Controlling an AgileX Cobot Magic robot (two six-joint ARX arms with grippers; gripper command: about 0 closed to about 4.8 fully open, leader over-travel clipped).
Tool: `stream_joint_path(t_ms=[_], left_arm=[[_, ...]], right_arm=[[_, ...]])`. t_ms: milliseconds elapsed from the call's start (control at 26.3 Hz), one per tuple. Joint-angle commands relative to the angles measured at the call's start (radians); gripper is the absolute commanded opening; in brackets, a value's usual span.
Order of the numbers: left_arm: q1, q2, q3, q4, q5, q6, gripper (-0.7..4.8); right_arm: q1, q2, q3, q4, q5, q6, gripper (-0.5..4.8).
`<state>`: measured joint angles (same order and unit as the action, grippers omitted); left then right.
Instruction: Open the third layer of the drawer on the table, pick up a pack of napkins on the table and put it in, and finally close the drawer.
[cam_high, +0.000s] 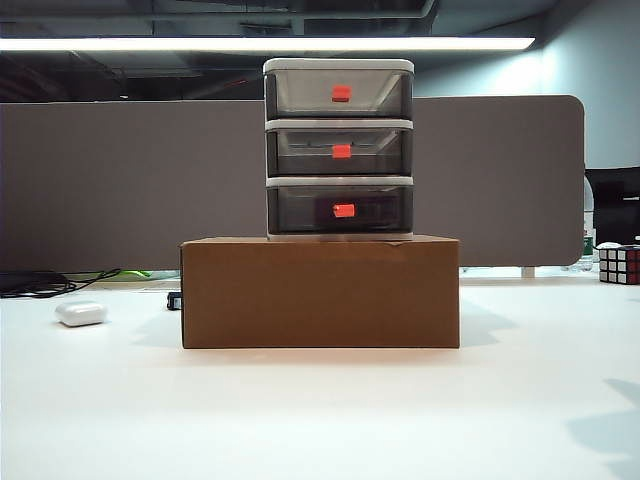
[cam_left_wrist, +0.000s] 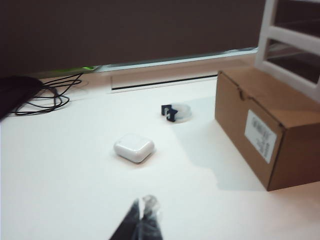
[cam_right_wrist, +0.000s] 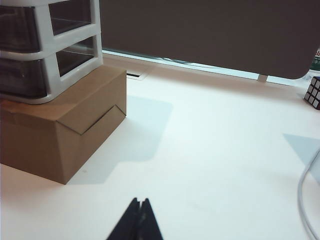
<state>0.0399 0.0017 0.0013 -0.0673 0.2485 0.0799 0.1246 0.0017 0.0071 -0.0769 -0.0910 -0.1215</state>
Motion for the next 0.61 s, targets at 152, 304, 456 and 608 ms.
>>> stream_joint_path(t_ms=[152, 304, 456, 608], left_arm=[[0.011, 0.001, 0.006, -0.022, 0.045, -0.036, -0.05], [0.012, 0.001, 0.006, -0.068, 0.044, -0.035, -0.05], [0.011, 0.001, 0.006, -0.084, 0.047, -0.035, -0.05], [0.012, 0.001, 0.006, -0.084, 0.044, -0.035, -0.05]], right_arm=[[-0.011, -0.002, -0.006, 0.030, -0.019, 0.003, -0.06], [-0.011, -0.002, -0.006, 0.030, -0.011, 0.002, -0.06], [-0.011, -0.002, -0.006, 0.031, -0.002, 0.002, -0.06], [-0.011, -0.002, -0.006, 0.029, 0.006, 0.002, -0.06]])
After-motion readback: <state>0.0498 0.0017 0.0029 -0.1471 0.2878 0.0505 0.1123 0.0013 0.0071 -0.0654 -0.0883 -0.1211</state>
